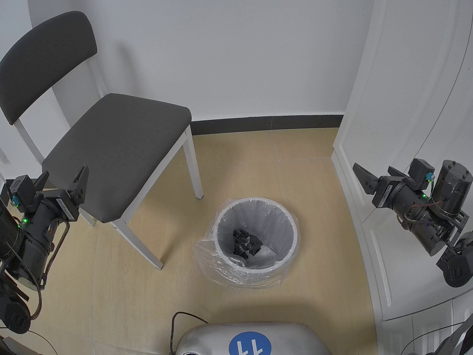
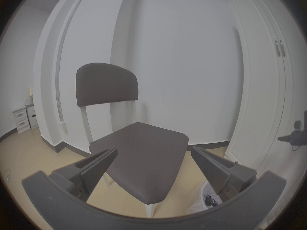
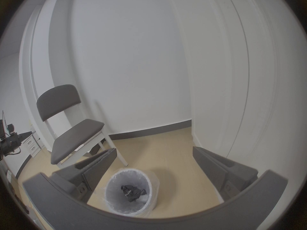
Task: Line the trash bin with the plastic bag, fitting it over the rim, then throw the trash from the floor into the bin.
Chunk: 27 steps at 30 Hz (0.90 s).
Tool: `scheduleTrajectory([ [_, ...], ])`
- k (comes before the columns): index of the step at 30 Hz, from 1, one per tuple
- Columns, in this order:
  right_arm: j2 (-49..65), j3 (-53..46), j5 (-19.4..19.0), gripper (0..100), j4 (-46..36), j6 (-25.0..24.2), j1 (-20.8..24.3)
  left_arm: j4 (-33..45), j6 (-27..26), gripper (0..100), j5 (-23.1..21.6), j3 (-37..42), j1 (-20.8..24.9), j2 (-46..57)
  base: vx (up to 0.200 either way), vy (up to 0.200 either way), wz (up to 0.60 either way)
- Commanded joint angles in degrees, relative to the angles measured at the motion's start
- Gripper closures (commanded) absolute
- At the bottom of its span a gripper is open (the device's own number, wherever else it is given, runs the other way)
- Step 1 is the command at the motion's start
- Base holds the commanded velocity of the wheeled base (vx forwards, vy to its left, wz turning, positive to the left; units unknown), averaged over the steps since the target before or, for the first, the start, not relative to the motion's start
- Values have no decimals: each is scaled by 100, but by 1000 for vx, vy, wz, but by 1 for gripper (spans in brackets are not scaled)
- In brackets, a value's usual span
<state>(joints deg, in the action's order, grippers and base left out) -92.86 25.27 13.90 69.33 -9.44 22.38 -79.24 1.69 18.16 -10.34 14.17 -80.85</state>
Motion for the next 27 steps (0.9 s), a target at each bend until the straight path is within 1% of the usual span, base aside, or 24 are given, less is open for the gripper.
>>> scheduleTrajectory([
  [1,470,4,25,0,-51,100,-182,14,-178,0,-6,-91,7,245,0,0,0],
  [4,743,-49,25,0,-69,267,-269,66,-231,0,-6,-65,25,412,0,0,0],
  [7,936,-66,25,0,-69,337,-357,277,-231,0,-6,-65,25,623,0,0,0],
  [11,1402,-49,34,0,-60,574,-489,1016,-231,0,3,-258,-2,1273,0,0,0],
  [12,1446,-49,25,0,-60,592,-498,1077,-231,0,3,-285,-2,1308,0,0,0],
  [14,1824,-31,25,0,-86,803,-551,1648,-231,0,3,-496,-10,1704,0,0,0],
  [16,2070,-13,25,0,-174,882,-568,2079,-231,0,3,-654,-10,1959,0,0,0],
  [18,2298,4,25,0,-323,891,-621,2483,-231,0,3,-794,-10,2187,0,0,0],
  [21,2597,4,25,0,-596,882,-630,2835,-231,0,3,-917,-2,2460,0,0,0],
  [27,3019,-5,34,0,-824,873,-683,3151,-231,0,3,-935,-10,2803,0,0,0],
])
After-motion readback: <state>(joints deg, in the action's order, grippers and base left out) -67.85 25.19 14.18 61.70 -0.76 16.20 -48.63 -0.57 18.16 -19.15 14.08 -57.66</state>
